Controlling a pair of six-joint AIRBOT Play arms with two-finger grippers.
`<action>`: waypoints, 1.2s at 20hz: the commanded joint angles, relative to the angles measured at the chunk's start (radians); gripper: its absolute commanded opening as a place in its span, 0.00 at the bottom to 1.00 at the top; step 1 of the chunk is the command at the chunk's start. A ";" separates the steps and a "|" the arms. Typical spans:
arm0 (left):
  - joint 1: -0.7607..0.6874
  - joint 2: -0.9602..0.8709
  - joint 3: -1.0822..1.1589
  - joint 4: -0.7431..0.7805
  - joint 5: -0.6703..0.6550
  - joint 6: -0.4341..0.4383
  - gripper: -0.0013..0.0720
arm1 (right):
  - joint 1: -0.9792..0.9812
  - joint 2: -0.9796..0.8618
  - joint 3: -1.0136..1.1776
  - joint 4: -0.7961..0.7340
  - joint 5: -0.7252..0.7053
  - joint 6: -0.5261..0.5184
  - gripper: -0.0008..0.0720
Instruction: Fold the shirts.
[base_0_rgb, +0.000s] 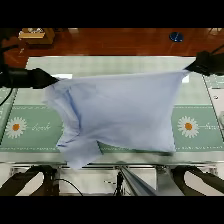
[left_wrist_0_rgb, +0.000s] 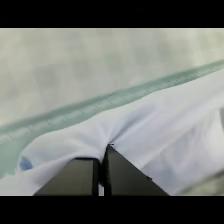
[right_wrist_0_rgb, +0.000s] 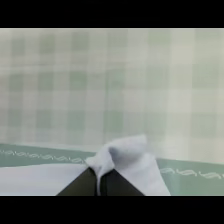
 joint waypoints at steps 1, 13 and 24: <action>-0.002 -0.182 -0.016 -0.045 0.238 0.208 0.04 | 0.000 -0.169 -0.004 0.034 -0.135 -0.036 0.05; 0.004 -0.470 -0.004 -0.161 0.269 0.241 0.06 | -0.001 -0.436 -0.003 0.362 -0.209 -0.139 0.47; 0.359 -0.395 0.250 0.325 -0.464 -0.118 0.57 | -0.206 -0.161 0.060 -0.421 0.133 -0.068 0.47</action>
